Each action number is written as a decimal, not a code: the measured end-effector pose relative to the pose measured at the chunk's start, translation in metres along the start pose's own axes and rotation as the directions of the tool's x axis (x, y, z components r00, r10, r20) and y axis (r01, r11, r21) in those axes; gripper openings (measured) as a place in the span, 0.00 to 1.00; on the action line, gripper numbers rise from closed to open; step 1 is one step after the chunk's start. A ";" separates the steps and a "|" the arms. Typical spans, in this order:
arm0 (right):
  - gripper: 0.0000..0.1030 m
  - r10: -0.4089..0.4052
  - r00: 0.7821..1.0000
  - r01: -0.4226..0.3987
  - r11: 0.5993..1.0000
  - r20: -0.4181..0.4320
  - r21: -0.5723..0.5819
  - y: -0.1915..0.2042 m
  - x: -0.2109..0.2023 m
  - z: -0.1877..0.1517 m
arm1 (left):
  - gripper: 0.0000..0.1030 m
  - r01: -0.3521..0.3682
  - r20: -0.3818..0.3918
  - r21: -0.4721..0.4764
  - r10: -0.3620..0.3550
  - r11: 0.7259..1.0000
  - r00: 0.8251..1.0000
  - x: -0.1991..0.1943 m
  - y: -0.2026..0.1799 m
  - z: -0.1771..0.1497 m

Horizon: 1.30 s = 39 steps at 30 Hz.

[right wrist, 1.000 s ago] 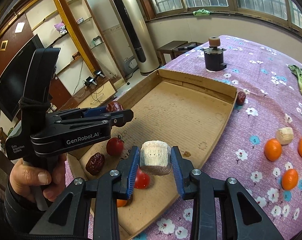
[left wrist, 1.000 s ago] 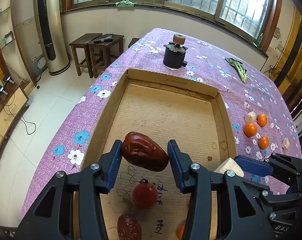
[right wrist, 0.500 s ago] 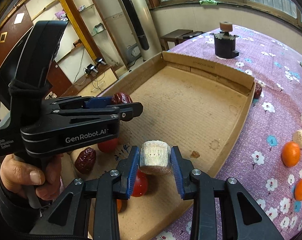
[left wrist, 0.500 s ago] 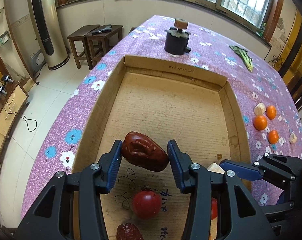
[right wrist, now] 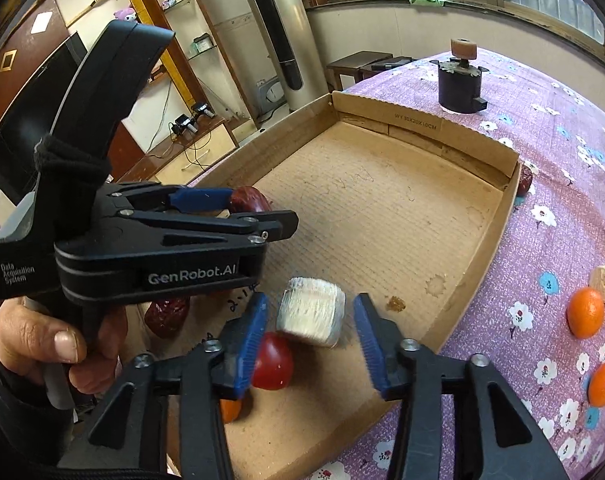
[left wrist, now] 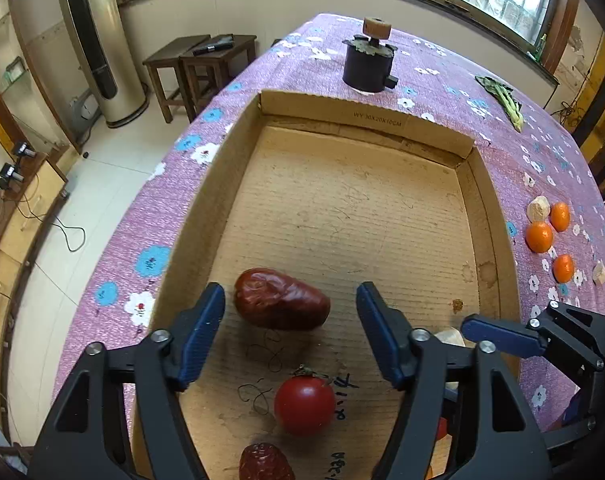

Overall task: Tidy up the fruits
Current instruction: 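Open both tools to drop the date and pale chunk in the tray, then move both tools back toward the oranges and the pale chunk on the cloth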

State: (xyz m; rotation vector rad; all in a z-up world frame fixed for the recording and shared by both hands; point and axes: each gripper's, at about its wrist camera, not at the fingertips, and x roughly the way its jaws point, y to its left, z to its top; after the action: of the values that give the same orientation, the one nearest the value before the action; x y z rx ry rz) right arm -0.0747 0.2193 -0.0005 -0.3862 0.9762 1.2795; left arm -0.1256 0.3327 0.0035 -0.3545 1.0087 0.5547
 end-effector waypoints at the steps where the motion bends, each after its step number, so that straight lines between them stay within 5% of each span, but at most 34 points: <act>1: 0.48 -0.002 1.000 0.002 1.000 0.000 -0.002 0.000 -0.001 -0.001 | 0.67 -0.003 -0.002 0.001 0.003 1.000 1.000 0.000 -0.001 -0.001; 15: 0.48 -0.016 0.997 0.014 1.000 0.075 0.024 -0.006 -0.052 -0.023 | 0.67 0.021 0.048 0.004 -0.021 1.000 0.999 -0.024 -0.013 -0.016; 39: 0.48 -0.171 0.975 0.134 0.962 0.142 0.239 -0.077 -0.142 -0.104 | 0.68 0.126 0.097 0.128 -0.138 0.984 0.986 -0.068 -0.096 -0.034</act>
State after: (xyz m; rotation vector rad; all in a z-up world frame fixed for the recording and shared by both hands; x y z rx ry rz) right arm -0.0415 0.0331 0.0319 -0.1725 0.9253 1.0285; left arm -0.1207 0.2193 0.0480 -0.2790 0.9050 0.3863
